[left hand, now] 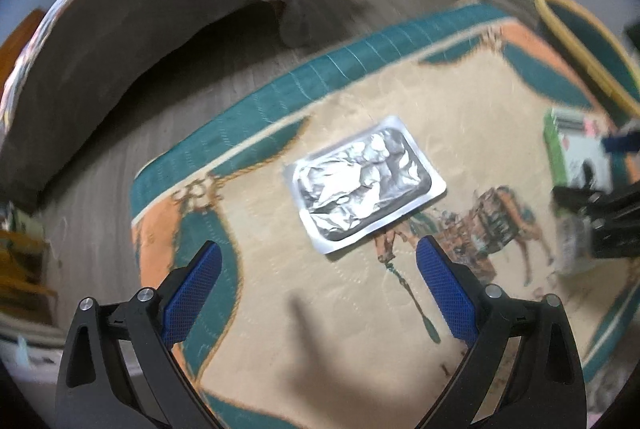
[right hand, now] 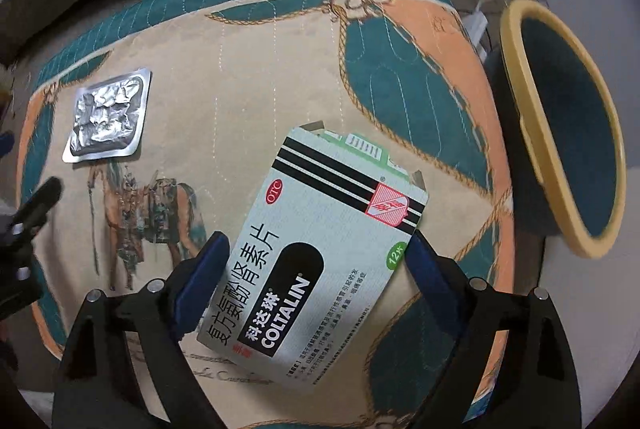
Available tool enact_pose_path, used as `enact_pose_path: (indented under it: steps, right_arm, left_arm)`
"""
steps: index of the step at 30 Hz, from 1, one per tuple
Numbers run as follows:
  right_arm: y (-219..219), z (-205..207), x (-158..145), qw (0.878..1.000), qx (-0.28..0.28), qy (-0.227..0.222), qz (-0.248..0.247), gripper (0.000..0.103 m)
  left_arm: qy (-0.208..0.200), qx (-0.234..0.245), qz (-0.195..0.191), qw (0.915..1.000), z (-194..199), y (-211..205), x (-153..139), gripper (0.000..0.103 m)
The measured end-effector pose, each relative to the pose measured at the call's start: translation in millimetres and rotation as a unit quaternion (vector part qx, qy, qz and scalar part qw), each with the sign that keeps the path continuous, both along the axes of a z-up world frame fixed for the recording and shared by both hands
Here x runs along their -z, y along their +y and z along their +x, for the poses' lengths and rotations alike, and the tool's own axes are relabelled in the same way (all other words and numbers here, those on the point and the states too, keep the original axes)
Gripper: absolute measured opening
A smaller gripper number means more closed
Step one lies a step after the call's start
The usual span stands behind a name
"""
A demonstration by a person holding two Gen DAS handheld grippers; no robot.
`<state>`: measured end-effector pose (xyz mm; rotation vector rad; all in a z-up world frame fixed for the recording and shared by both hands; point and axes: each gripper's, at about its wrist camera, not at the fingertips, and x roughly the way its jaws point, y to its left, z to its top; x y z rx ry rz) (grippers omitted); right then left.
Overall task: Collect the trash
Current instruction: 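Grasp the foil blister pack with the left tool while the right tool grasps the COLTALIN box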
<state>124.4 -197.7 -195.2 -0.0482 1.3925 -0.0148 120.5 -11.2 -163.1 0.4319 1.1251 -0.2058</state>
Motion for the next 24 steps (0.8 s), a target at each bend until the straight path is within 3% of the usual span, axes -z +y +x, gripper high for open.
enact_pose_path:
  steps: [6, 12, 24]
  right_arm:
    - [-6, 12, 10, 1.0, -0.013, 0.014, 0.008, 0.089]
    - [-13, 28, 17, 0.999, -0.017, 0.023, 0.024, 0.091]
    - [-17, 53, 21, 0.999, -0.041, 0.014, 0.016, 0.094]
  left_arm:
    - [0.027, -0.001, 0.029, 0.9992, 15, -4, 29, 0.098]
    - [0.026, -0.027, -0.013, 0.9992, 38, -1, 28, 0.098]
    - [0.018, 0.0, -0.052, 0.9985, 62, -25, 30, 0.098]
